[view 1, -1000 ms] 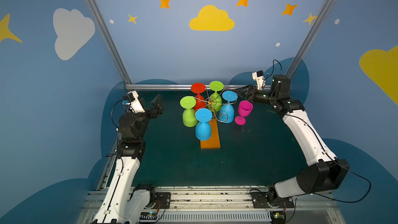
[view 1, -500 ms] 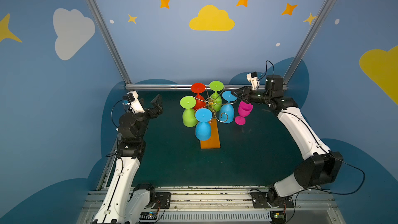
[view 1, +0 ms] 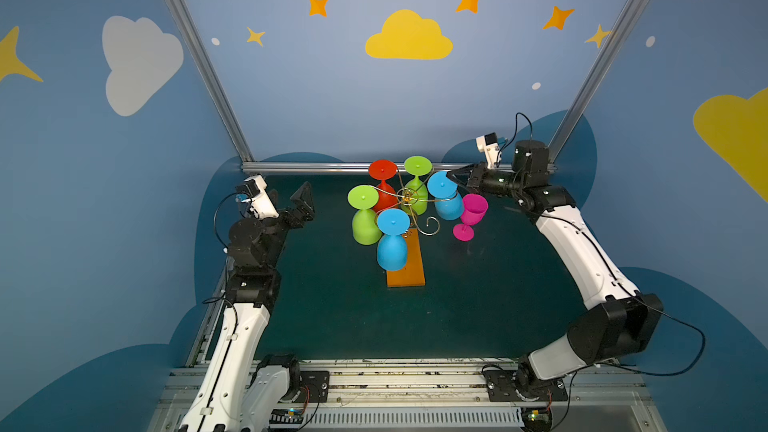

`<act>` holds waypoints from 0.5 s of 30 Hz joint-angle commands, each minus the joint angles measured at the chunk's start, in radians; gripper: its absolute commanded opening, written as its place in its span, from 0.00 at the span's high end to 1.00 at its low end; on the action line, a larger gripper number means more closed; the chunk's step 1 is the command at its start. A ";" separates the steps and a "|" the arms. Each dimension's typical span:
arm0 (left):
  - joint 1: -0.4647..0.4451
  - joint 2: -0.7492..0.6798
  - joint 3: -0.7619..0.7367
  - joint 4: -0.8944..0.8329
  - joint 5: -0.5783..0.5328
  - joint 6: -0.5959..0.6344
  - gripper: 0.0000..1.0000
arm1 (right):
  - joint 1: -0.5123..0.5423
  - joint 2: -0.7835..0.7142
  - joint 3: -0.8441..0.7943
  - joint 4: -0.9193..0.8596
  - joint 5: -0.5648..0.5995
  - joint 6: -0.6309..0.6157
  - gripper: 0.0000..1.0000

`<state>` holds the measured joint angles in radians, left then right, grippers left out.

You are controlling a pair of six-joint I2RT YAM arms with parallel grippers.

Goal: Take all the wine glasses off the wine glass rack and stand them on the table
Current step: 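Close the right gripper on the blue glass foot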

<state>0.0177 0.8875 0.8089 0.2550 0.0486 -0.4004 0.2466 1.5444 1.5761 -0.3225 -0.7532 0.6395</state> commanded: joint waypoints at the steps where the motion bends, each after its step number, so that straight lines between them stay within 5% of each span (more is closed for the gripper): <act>1: 0.004 -0.015 -0.002 -0.003 -0.010 0.006 0.01 | -0.002 -0.003 0.000 0.037 -0.017 0.024 1.00; 15: 0.004 -0.017 -0.003 -0.003 -0.010 0.005 0.01 | -0.006 -0.059 -0.013 0.150 -0.042 0.133 1.00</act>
<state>0.0177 0.8875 0.8089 0.2512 0.0483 -0.4004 0.2443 1.5345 1.5642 -0.2420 -0.7948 0.7525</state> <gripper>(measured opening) 0.994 0.048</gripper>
